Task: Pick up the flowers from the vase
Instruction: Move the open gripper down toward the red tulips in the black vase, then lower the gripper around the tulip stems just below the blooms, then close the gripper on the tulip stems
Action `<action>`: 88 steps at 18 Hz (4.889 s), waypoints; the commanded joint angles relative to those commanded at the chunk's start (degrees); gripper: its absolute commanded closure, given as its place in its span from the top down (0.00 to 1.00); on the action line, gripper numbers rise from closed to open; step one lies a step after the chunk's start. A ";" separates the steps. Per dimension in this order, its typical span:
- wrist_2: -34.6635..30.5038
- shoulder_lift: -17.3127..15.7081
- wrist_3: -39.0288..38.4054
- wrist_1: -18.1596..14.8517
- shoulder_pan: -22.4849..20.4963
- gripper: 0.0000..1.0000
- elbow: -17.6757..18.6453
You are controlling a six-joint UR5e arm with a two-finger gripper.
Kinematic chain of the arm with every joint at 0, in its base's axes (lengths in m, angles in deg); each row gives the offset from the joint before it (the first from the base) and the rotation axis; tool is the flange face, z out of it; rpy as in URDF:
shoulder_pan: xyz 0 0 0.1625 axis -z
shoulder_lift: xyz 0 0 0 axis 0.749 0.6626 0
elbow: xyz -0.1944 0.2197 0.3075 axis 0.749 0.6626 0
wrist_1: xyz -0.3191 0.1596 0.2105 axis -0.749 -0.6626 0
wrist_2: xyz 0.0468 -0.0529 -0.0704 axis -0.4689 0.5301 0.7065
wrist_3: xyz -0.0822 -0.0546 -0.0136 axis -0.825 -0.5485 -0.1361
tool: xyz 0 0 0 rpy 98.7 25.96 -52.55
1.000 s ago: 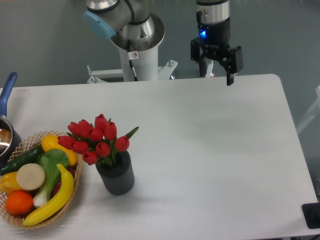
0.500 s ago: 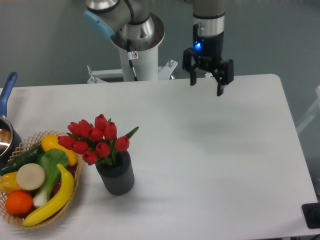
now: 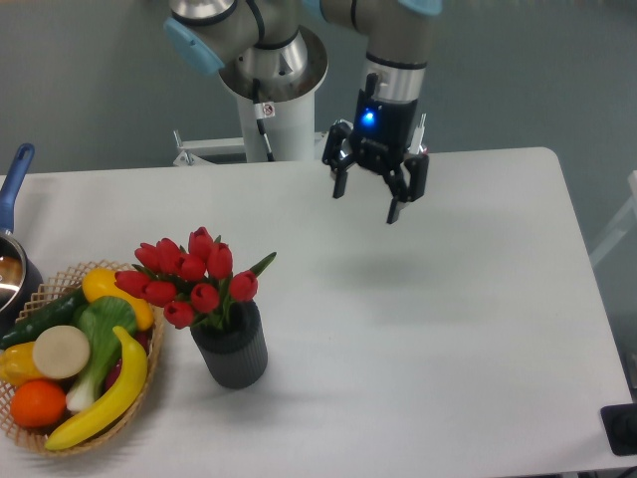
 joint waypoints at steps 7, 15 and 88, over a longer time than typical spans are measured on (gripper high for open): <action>11.67 2.11 -0.09 0.00 1.59 1.00 0.88; 15.30 5.88 0.18 2.54 5.45 1.00 0.44; 23.12 18.99 -8.52 5.54 16.53 0.45 -11.34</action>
